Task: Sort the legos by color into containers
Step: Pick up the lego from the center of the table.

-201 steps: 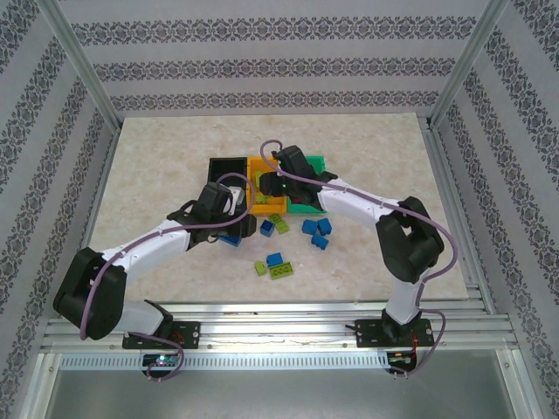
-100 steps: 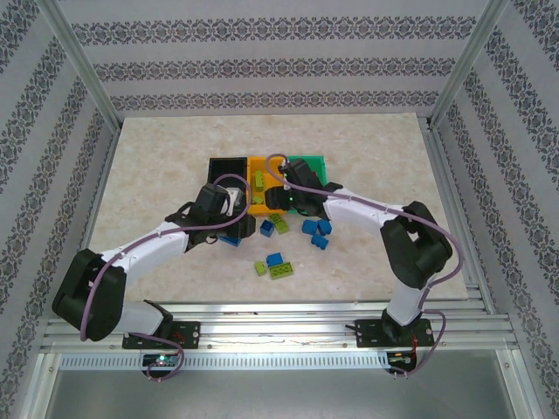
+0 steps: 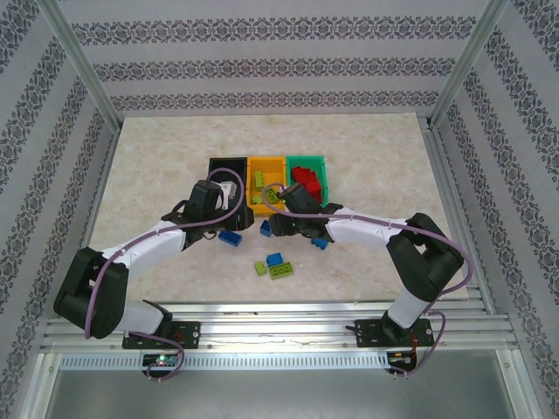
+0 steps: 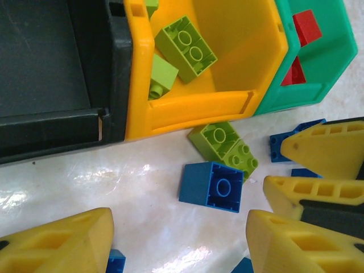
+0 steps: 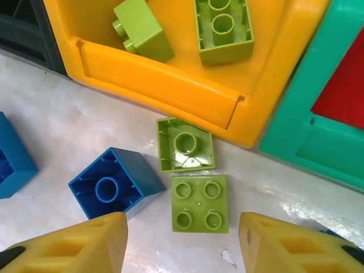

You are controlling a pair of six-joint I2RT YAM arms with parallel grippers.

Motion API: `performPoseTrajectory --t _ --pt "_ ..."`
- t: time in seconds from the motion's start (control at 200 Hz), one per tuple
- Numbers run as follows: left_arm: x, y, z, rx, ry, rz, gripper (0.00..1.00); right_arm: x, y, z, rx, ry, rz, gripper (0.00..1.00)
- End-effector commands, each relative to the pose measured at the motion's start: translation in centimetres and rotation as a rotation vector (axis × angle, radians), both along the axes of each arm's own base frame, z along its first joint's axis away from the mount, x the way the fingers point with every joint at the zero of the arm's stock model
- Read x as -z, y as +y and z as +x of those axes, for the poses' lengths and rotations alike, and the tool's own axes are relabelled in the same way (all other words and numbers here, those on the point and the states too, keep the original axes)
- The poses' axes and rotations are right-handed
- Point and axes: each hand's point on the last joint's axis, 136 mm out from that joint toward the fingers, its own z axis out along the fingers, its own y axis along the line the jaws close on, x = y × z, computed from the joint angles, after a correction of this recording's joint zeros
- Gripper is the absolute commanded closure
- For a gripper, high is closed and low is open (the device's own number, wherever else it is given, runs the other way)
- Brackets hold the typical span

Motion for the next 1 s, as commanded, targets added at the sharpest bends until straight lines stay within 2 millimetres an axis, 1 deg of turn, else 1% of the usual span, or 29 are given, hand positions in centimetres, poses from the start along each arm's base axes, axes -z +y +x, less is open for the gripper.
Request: performPoseTrajectory --t 0.0,0.105,0.265,0.35,0.49,0.66,0.764,0.844,0.994 --pt "-0.7 0.1 0.5 -0.016 -0.019 -0.039 0.37 1.3 -0.7 -0.2 -0.011 0.002 -0.054 0.45" --pt "-0.7 0.3 0.5 -0.028 -0.029 -0.038 0.37 2.2 -1.1 -0.2 -0.018 0.019 -0.092 0.46" --pt "-0.5 -0.1 0.4 -0.015 -0.022 -0.057 0.37 2.4 -0.7 0.2 -0.015 0.029 -0.102 0.46" --pt "-0.3 -0.1 0.3 -0.011 -0.016 -0.054 0.37 3.2 -0.9 0.5 0.011 0.043 -0.114 0.46" --pt "-1.0 -0.2 0.1 -0.004 -0.019 -0.07 0.37 4.3 -1.4 1.1 0.061 0.07 -0.094 0.46" --pt "-1.0 0.1 0.0 -0.009 -0.024 -0.056 0.37 4.9 -0.4 1.4 0.047 0.079 -0.099 0.49" --pt "-1.1 0.1 -0.1 -0.011 -0.028 -0.06 0.37 5.4 0.0 1.2 0.03 0.084 -0.132 0.51" --pt "-1.0 0.2 -0.1 -0.017 -0.032 -0.056 0.37 5.5 0.6 1.0 0.018 0.087 -0.133 0.56" --pt "-1.4 0.4 -0.1 -0.022 -0.044 -0.057 0.37 5.4 2.0 0.2 -0.011 0.085 -0.132 0.57"
